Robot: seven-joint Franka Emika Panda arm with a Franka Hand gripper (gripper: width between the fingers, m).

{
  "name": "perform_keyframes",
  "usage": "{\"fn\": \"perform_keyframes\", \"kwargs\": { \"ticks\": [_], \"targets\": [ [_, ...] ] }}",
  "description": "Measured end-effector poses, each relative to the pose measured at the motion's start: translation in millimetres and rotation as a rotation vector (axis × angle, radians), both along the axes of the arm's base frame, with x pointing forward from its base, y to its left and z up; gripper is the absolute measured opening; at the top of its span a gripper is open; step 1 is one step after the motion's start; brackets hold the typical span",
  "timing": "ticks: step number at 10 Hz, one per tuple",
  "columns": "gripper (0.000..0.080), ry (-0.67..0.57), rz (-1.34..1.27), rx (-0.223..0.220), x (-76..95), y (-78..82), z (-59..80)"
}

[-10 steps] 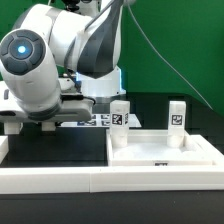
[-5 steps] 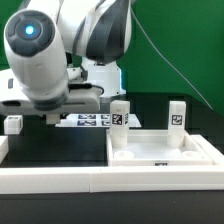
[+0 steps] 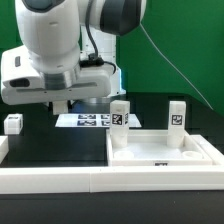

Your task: Assemble square table

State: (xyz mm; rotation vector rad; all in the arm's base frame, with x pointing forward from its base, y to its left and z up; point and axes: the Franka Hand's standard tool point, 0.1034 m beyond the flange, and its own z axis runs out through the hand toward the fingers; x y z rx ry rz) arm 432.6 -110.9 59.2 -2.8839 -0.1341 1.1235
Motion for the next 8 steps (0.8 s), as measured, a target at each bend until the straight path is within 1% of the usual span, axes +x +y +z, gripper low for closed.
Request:
{"fn": "perform_keyframes", "kwargs": {
  "ticks": [2,3,4,6,7,8],
  "targets": [
    [0.029,-0.001,0.001,0.0,-0.1,-0.3,-0.6],
    [0.029,-0.075,0.009,-0.005,8.2,-1.9,-1.8],
    [0.029,-0.13,0.004,-0.003,14.9,2.8,6.5],
    [0.029,-0.235,0.011,0.0,37.1,8.5,30.1],
    [0.029,-0.295,0.02,-0.001,46.1,7.3,32.5],
    [0.029,-0.376,0.024,-0.005,47.6,4.6,29.8]
  ]
}}
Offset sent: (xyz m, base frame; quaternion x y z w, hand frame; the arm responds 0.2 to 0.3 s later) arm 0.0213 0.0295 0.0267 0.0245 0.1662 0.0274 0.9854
